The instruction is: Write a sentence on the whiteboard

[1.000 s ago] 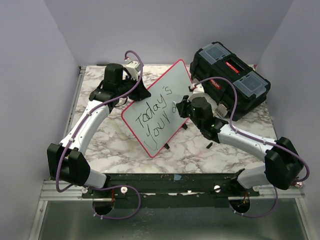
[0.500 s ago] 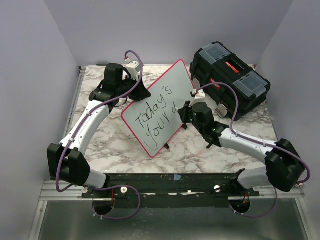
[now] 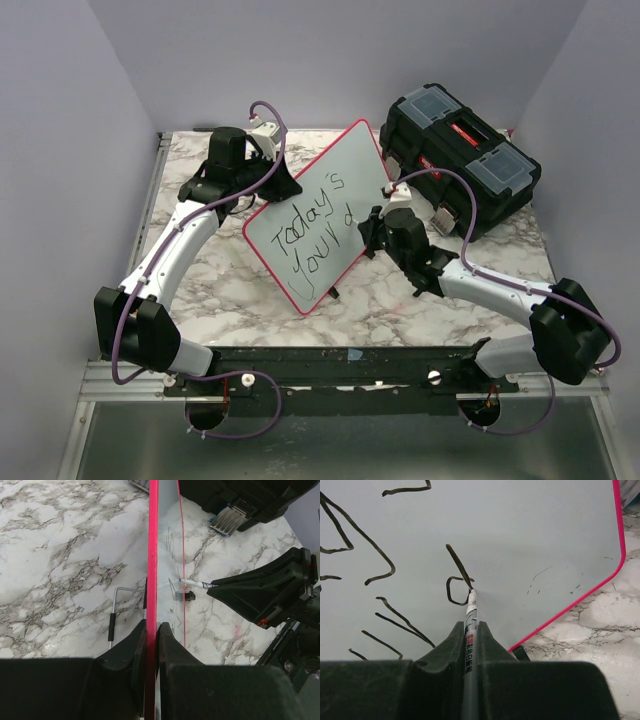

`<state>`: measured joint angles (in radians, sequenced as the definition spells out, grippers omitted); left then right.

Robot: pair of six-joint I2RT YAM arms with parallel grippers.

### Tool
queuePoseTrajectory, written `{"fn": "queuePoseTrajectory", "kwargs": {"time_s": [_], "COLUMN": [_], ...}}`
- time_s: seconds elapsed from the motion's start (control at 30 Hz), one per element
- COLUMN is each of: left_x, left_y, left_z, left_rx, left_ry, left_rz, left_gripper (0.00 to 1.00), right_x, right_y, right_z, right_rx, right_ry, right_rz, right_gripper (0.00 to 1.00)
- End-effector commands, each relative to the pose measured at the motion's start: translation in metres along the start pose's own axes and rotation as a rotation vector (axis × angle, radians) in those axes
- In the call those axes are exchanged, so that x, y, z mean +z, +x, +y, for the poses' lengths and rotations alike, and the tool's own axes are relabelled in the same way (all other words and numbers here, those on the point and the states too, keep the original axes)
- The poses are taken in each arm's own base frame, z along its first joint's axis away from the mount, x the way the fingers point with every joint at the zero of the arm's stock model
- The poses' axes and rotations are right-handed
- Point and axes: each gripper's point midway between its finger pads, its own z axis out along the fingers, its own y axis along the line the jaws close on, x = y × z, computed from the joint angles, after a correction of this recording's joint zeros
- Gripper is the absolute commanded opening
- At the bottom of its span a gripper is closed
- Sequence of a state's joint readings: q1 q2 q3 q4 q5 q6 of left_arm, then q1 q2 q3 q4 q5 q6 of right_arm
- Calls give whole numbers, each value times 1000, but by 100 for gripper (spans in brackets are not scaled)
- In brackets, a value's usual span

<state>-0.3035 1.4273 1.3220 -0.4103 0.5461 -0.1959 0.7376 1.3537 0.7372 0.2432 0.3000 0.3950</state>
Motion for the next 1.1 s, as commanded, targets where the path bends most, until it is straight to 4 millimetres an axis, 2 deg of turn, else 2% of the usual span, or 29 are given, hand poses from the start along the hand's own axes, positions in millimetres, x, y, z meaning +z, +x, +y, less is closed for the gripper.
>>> {"fn": "queuePoseTrajectory", "kwargs": {"time_s": [0.0,0.23,0.4,0.63,0.77,1.07], "left_x": [4,2,3,3,3,3], "left_y": [16,13,13,14,13,13], "left_z": [3,1,0,-1,-2,-3], "left_rx": [69,71,68,63,64,62], "left_ry": [-8,-2,4,7,10,14], "left_rz": [57,49,49,51,49,50], "left_gripper": [0,0,0,0,0,0], "right_x": [1,1,-10,-23,-21,-7], "right_y": [8,-7,-19,-26,-30,-38], "right_z": [-2,-1,-2,-19,-28,-23], "right_rx": [-14,-33,-29,-31,-9,22], "right_ry": [12,28,34,79,78,20], "right_rz": [29,9,-15,-41,-42,-46], "right_gripper": [1,1,1,1,1,1]}}
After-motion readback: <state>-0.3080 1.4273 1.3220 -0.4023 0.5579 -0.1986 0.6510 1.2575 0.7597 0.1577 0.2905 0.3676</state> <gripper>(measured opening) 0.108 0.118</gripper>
